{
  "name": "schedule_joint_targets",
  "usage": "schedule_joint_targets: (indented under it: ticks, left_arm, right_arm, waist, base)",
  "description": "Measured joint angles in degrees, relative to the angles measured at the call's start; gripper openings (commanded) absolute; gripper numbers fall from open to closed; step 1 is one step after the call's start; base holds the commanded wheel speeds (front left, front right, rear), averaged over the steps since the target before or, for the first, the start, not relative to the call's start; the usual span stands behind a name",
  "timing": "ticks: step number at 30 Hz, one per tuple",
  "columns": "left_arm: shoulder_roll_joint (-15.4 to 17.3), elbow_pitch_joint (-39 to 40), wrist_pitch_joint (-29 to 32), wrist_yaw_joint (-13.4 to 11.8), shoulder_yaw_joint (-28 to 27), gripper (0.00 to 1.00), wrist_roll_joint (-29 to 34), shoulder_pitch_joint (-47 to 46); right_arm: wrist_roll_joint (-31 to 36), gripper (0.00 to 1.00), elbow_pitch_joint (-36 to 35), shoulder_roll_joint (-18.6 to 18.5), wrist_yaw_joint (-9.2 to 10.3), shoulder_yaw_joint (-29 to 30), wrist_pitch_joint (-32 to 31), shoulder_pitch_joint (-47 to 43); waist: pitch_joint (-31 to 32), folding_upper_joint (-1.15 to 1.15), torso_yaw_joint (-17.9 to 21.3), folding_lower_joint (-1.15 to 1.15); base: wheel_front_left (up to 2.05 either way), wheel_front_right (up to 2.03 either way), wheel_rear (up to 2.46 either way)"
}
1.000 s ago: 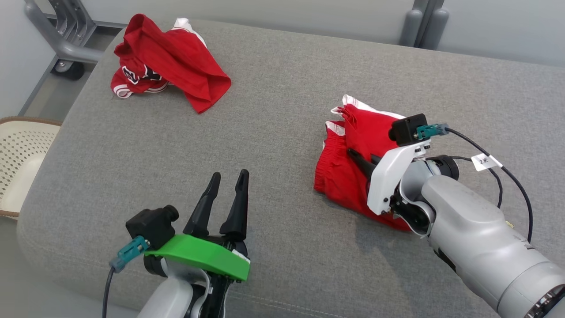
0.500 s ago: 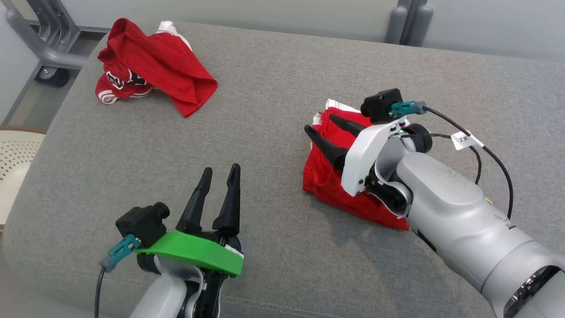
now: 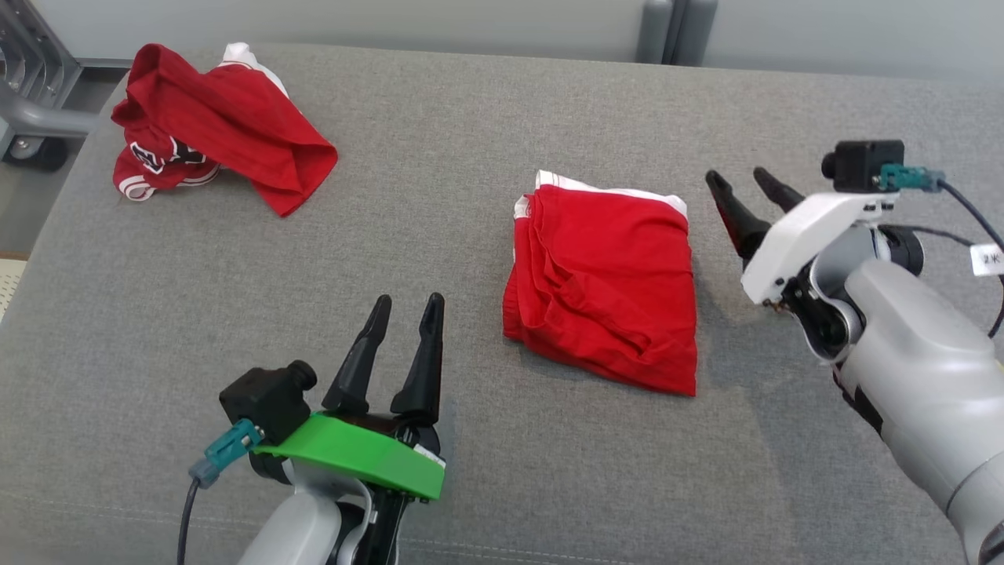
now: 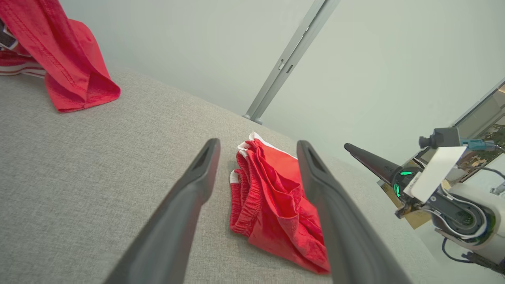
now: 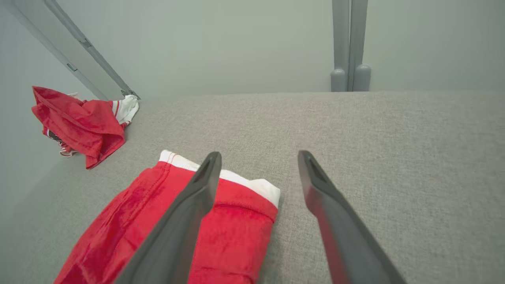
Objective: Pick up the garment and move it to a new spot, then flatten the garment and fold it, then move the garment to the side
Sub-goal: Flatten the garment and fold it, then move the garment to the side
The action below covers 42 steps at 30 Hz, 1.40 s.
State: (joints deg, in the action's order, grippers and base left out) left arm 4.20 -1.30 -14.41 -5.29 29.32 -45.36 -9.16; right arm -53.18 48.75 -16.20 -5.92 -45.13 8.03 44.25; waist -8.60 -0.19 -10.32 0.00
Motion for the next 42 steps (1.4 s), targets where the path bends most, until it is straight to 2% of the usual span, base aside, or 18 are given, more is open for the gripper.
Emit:
schedule_joint_targets:
  ticks: [7,24,25,26,27,28,29,30,31,32,42]
  left_arm:
    - [-0.05,0.23,0.03,-0.04,0.59,1.0,0.24,-0.01]
    - [-0.14,-0.02,0.09,-0.1,0.3,1.0,0.25,-0.06]
    - [-0.14,-0.03,0.08,-0.1,0.25,1.0,0.25,-0.06]
    - [-0.14,-0.07,0.08,-0.1,0.21,1.0,0.25,-0.06]
    - [-0.14,-0.09,0.08,-0.11,0.18,1.0,0.25,-0.06]
    - [-0.14,-0.12,0.08,-0.11,0.16,1.0,0.25,-0.06]
    - [-0.15,-0.14,0.08,-0.11,0.16,1.0,0.25,-0.06]
    - [-0.15,-0.15,0.08,-0.11,0.16,1.0,0.25,-0.06]
    - [-0.15,-0.19,0.08,-0.11,0.16,1.0,0.25,-0.06]
    - [-0.16,-0.21,0.08,-0.11,0.15,1.0,0.25,-0.06]
    - [0.05,-0.29,0.08,-0.24,-1.45,1.0,0.66,-0.04]
  right_arm:
    - [-4.42,1.0,2.22,0.44,-0.12,1.87,-0.09,-6.03]
    - [-7.88,1.0,3.03,3.41,-1.14,1.83,-1.48,-8.14]
    - [-7.91,0.98,3.03,3.41,-1.14,1.83,-1.51,-8.14]
    - [-7.91,0.49,3.03,3.41,-1.14,1.81,-1.51,-8.14]
    - [-7.91,0.44,3.03,3.41,-1.14,1.76,-1.52,-8.14]
    - [-7.92,0.31,3.03,3.42,-1.14,1.69,-1.53,-8.14]
    - [-7.92,0.23,3.04,3.44,-1.14,1.63,-1.54,-8.15]
    - [-7.92,0.04,3.08,3.46,-1.14,1.55,-1.54,-8.16]
    - [-7.92,0.04,3.12,3.46,-1.14,1.41,-1.53,-8.16]
    - [-7.92,0.0,3.18,3.44,-1.14,1.23,-1.53,-8.17]
    - [-6.39,0.0,3.25,2.81,-1.21,-0.53,-1.23,-7.62]
  waist:
    - [-2.16,0.0,-0.61,0.0]
    - [-4.54,0.0,-3.8,0.0]
    - [-4.54,0.0,-3.84,0.0]
    - [-4.53,0.0,-3.87,0.0]
    - [-4.51,0.0,-3.89,0.0]
    - [-4.49,0.0,-3.89,0.0]
    - [-4.47,0.0,-3.89,0.0]
    - [-4.44,0.0,-3.88,0.0]
    - [-4.41,0.0,-3.85,0.0]
    - [-4.37,0.0,-3.82,0.0]
    - [-4.02,0.0,-2.15,0.0]
  base:
    - [0.0,0.0,0.0]
    - [0.0,0.0,0.0]
    - [0.0,0.0,0.0]
    - [0.0,0.0,0.0]
    - [0.0,0.0,0.0]
    - [0.0,0.0,0.0]
    - [0.0,0.0,0.0]
    - [0.0,0.0,0.0]
    - [0.0,0.0,0.0]
    - [0.0,0.0,0.0]
    - [0.0,0.0,0.0]
